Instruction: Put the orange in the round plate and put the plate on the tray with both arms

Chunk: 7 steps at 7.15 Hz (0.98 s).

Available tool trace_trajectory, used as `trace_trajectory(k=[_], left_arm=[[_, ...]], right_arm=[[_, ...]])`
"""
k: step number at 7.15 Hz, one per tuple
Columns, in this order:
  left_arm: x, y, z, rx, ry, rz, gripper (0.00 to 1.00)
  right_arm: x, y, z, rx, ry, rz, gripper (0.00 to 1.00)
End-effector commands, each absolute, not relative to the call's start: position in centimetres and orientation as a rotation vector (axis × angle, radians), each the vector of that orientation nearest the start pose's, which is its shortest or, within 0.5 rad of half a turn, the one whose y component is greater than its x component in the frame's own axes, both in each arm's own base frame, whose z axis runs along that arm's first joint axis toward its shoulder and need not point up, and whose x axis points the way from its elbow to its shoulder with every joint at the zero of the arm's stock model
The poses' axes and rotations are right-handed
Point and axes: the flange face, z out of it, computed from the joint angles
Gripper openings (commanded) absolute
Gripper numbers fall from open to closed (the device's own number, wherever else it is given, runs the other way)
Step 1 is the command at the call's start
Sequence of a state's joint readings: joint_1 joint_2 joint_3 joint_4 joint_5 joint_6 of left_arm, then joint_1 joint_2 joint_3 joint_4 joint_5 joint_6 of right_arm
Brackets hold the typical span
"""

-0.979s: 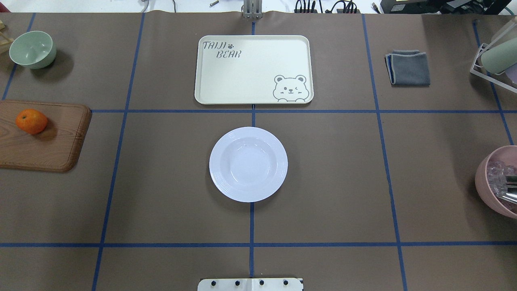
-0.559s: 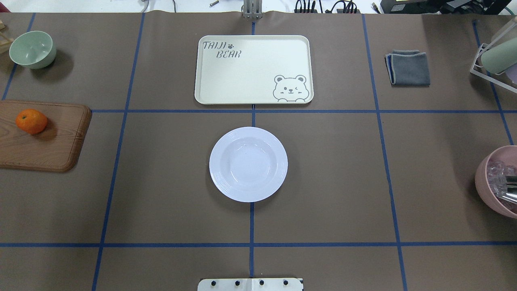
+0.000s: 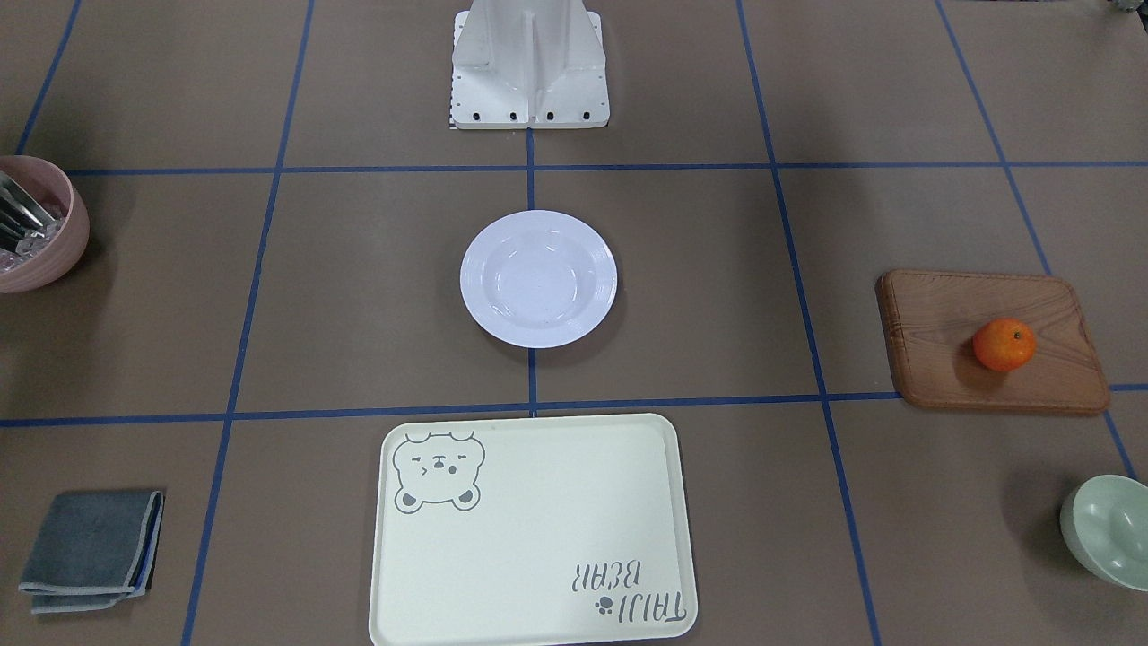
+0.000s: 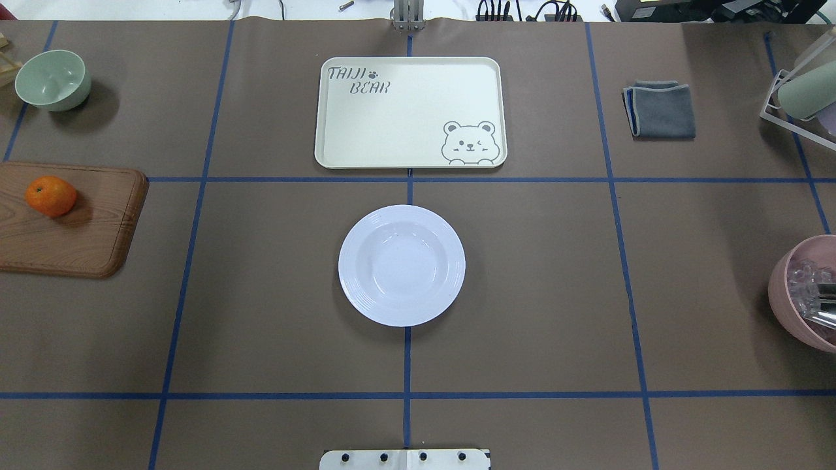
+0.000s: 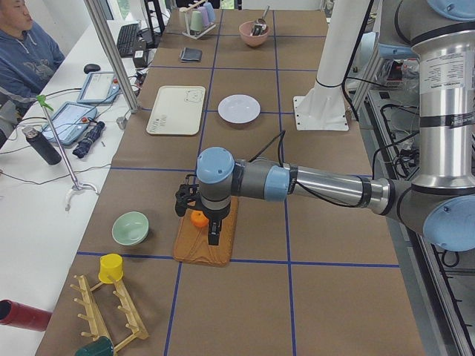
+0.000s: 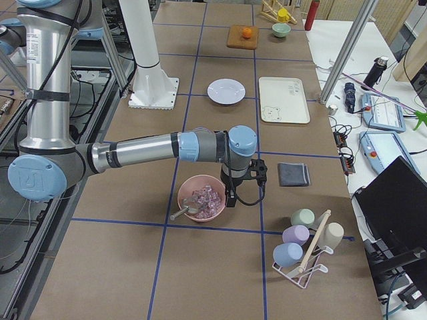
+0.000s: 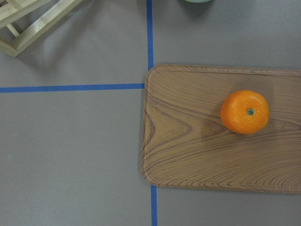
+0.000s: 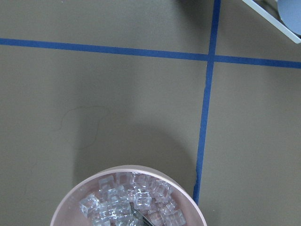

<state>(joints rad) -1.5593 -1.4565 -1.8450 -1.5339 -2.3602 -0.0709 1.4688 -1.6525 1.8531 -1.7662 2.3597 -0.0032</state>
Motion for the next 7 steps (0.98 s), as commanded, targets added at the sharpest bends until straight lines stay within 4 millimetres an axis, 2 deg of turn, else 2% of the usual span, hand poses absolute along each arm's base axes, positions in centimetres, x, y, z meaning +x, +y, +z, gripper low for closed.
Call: trace_trajectory(k=[1,3,5,7], left_arm=[[-5.7,-44.7,57.9,0.091,0.796,-0.004,0.98],[-5.5,-44.8,57.9,0.093,0.797,-0.002,0.98],[-2.4,-45.5,57.4,0.065,0.825,0.011,0.98],[-1.1,-46.9,58.6,0.097,0.829,0.05,0.98]], right_arm=[[1.1,-45.5,57.4,-0.03,-0.79,-0.115,1.0],[0.6,-45.6,57.0,-0.023,-0.789,-0.132,1.0],[-0.4,-46.0,56.7,0.072,-0.8,-0.195,1.0],[-2.1,-46.0,56.7,0.06,-0.802,-0.232,1.0]])
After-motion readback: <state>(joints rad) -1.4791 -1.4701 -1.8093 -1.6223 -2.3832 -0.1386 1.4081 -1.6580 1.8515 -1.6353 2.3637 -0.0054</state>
